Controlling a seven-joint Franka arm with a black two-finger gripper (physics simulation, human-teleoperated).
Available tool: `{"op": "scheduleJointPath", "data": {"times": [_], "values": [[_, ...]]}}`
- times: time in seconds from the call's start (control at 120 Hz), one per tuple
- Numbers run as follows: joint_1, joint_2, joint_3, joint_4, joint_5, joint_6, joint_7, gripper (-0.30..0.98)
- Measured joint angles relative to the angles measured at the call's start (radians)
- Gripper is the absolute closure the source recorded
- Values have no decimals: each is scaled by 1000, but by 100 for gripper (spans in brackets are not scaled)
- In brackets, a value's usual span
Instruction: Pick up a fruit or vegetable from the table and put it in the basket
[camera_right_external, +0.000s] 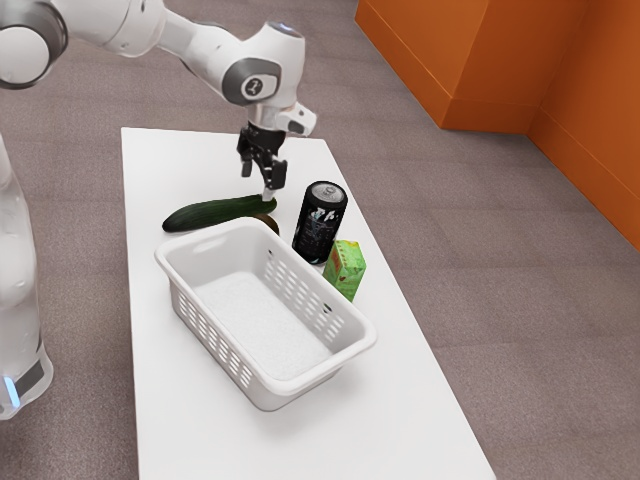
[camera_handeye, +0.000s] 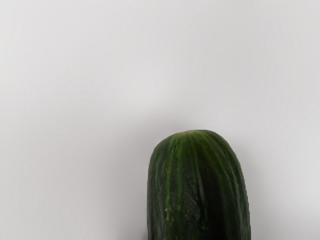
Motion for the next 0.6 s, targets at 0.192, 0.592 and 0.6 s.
{"op": "scheduleJointPath", "data": {"times": [0.192,0.592,0.6], "values": [[-1,-23,-1,-28,4,46,2,0],[24,-91,1,-191,40,120,5,0],[24,-91,1,-192,41,121,5,0]]}}
